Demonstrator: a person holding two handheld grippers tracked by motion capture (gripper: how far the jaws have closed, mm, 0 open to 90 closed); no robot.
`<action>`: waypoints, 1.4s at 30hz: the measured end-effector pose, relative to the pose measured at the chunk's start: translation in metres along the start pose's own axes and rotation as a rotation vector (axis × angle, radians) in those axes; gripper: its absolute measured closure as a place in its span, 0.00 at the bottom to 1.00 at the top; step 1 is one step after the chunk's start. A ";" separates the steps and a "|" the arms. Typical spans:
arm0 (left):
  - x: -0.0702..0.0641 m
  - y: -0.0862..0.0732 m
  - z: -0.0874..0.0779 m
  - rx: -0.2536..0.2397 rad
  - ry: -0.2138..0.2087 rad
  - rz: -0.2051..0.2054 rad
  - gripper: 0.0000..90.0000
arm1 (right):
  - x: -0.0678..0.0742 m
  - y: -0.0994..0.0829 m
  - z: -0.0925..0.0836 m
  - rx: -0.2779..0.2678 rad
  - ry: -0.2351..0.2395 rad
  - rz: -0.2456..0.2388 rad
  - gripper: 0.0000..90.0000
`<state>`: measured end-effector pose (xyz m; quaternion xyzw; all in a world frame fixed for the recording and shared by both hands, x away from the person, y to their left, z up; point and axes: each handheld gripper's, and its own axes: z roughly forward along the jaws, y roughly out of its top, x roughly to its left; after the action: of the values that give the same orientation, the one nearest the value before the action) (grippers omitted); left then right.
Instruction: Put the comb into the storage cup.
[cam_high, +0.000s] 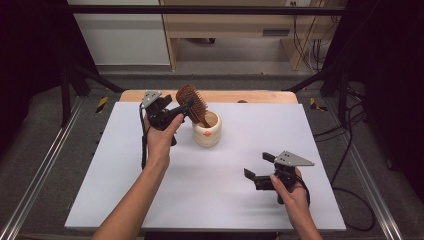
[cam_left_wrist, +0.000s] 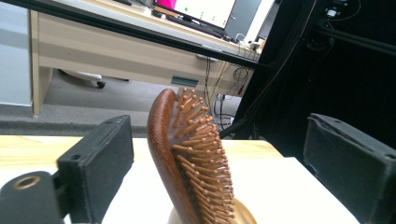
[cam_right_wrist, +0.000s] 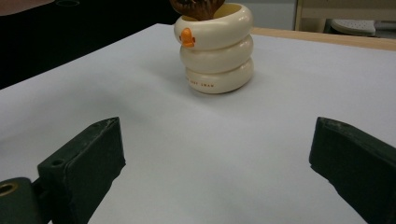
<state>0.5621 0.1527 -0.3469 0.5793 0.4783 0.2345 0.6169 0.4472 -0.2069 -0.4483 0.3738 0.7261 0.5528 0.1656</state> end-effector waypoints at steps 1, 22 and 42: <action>0.000 0.001 -0.002 0.001 0.000 0.005 0.07 | 0.000 0.000 0.000 -0.003 0.000 -0.002 0.04; 0.007 0.018 -0.027 -0.016 0.003 0.068 0.04 | 0.001 0.000 0.002 0.008 -0.010 -0.011 0.04; 0.018 0.023 -0.052 -0.020 0.011 0.126 0.03 | -0.001 0.000 0.002 0.010 -0.015 -0.007 0.04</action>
<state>0.5312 0.1979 -0.3247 0.6006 0.4420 0.2810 0.6041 0.4491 -0.2062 -0.4492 0.3761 0.7289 0.5458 0.1711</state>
